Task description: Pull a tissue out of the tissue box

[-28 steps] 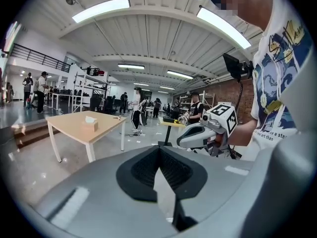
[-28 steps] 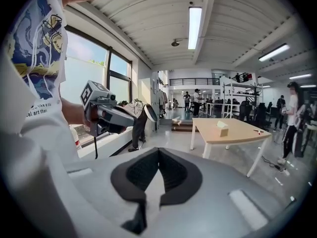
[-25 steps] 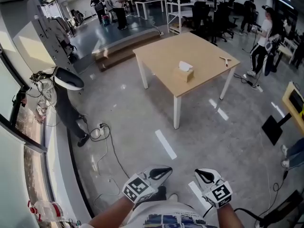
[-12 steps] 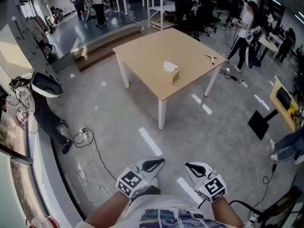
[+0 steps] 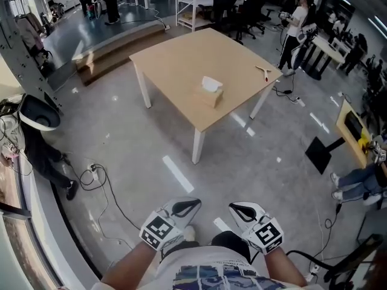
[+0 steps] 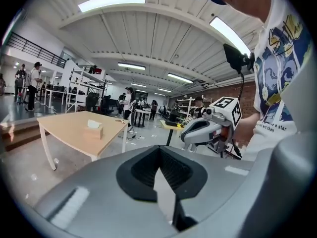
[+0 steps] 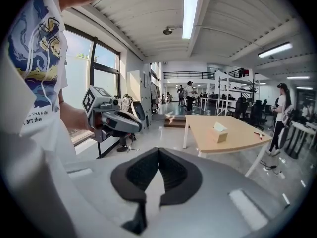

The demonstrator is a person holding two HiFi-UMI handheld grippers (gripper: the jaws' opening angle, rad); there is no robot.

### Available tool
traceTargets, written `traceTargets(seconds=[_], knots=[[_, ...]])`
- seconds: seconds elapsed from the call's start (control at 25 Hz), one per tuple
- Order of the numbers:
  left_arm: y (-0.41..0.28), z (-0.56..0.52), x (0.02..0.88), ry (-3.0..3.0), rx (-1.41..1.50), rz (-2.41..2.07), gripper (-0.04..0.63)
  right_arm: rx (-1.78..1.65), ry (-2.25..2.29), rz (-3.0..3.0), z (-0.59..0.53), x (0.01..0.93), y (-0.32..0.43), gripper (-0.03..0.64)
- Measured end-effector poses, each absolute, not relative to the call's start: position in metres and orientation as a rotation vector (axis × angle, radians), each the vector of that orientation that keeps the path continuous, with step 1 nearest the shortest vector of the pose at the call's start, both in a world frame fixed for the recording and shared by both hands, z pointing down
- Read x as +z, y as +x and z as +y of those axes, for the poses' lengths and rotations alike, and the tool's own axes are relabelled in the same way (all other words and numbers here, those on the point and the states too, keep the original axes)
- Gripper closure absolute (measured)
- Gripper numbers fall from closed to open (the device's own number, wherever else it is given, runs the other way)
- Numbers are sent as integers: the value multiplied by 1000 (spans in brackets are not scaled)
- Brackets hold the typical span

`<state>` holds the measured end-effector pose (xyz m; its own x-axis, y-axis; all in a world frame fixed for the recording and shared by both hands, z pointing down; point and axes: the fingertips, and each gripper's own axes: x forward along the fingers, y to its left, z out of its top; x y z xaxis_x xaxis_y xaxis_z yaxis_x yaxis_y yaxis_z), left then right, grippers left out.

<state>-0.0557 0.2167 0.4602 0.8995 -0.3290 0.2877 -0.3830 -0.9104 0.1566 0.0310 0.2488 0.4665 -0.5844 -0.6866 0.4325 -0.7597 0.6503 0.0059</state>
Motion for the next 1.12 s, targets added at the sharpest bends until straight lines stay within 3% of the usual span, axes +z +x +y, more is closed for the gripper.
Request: traceTargets(seconds=[0.4,1.12], knots=[[-50,168,474,2785,364,-591,590,255,1016,-2491,187,477,36,614],[76,21,440,2790,398,-807,590,186,832,-2622,26,473,152,615]])
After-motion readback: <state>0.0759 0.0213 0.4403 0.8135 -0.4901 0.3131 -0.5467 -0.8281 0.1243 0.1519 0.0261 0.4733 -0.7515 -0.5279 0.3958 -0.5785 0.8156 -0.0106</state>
